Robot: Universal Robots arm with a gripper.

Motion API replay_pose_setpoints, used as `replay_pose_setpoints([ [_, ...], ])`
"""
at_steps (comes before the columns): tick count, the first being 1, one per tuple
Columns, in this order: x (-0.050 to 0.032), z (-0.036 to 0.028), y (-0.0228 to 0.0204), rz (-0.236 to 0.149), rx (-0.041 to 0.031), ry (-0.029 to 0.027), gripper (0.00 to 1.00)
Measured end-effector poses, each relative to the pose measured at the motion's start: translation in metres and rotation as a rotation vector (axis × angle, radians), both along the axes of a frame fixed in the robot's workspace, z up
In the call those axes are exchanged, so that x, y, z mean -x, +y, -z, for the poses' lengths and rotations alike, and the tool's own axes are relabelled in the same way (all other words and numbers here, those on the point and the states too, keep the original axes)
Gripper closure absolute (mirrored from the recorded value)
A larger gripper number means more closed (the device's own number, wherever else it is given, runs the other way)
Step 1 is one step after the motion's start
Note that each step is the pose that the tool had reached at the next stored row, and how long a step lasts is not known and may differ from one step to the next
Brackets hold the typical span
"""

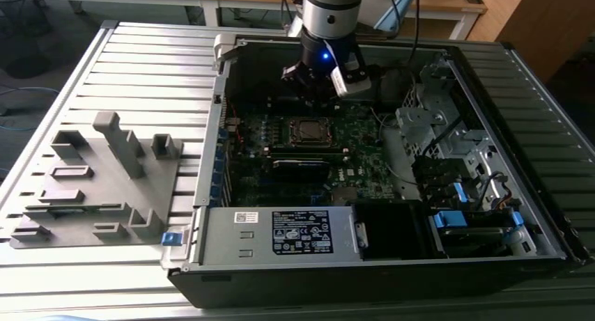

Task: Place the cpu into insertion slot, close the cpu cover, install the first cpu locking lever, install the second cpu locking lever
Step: 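Install the first cpu locking lever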

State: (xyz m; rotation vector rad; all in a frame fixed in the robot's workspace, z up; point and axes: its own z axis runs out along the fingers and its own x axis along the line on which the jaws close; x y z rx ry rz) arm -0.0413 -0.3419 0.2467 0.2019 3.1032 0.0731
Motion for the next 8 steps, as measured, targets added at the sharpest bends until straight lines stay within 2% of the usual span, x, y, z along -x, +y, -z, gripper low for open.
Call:
replay_pose_setpoints([
  [6,0.0001,0.0087,0.0000,0.000,0.0017,0.0000,0.89],
  [8,0.0001,0.0097,-0.0001,0.000,0.0023,0.0000,0.89],
])
